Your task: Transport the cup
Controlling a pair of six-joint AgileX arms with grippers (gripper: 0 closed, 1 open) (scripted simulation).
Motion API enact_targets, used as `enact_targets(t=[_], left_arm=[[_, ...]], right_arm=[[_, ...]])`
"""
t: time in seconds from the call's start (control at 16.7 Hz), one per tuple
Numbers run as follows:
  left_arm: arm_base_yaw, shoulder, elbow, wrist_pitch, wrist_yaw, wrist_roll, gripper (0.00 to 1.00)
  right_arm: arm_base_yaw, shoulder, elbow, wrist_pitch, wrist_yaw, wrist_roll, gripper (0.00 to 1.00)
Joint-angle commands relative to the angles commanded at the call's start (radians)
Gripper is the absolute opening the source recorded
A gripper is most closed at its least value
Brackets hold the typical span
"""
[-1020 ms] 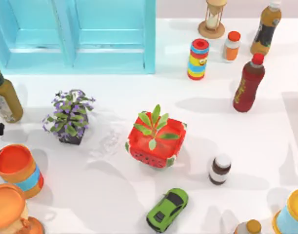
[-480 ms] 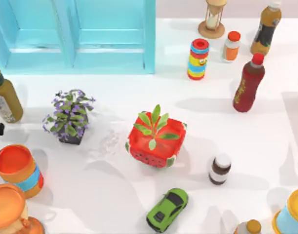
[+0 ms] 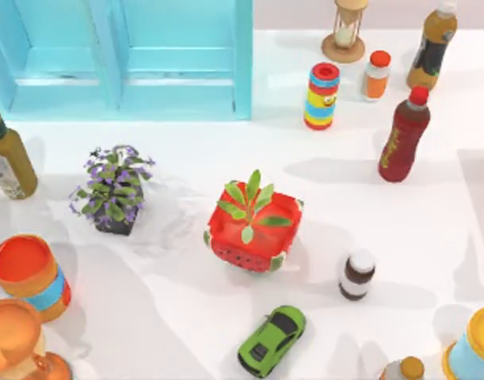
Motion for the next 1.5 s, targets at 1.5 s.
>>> enact_targets(t=[1.5], left_arm=[[0.228,0.157,0.123,0.037,0.006,0.233,0.00]], right_arm=[[0.000,0.000,0.000,0.000,0.000,0.000,1.00]])
